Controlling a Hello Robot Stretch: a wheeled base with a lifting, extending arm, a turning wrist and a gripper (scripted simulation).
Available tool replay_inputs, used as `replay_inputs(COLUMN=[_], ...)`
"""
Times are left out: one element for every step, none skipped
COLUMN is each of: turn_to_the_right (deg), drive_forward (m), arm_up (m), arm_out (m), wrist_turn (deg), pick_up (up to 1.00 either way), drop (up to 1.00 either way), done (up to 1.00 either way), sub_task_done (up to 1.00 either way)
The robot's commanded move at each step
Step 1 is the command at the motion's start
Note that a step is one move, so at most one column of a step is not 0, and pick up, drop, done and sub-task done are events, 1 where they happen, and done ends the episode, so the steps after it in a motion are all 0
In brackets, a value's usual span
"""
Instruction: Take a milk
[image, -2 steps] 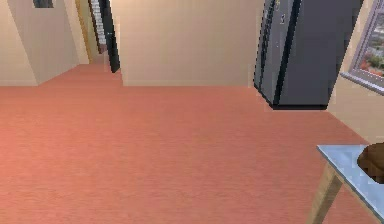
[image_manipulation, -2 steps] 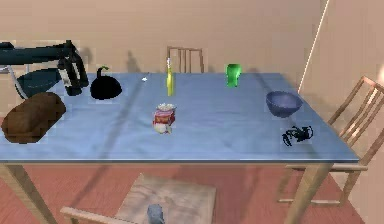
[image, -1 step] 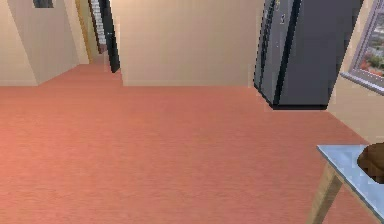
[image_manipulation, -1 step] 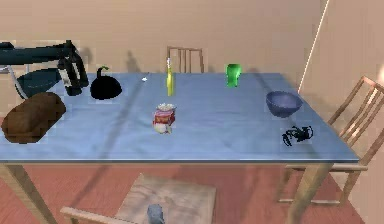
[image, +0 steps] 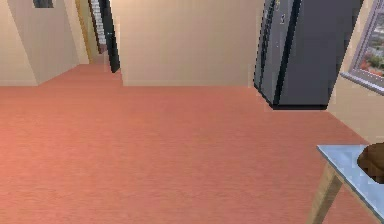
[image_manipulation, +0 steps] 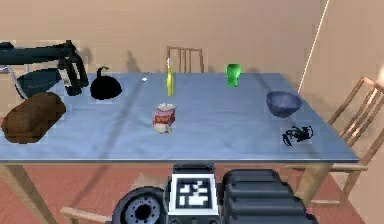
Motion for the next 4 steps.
replay_inputs(turn_to_the_right=[0.0, 0.0, 0.0, 0.0], drive_forward=[0.00, 0.00, 0.00, 0.00], arm_up=[0.00, 0.00, 0.00, 0.00], arm_out=[0.50, 0.00, 0.00, 0.00], wrist_turn=[0.0, 45.0, 45.0, 45.0], pick_up=[0.00, 0.00, 0.00, 0.00], drop=[0.00, 0.00, 0.00, 0.00], done=[0.00, 0.00, 0.00, 0.00], sub_task_done=[0.00, 0.00, 0.00, 0.00])
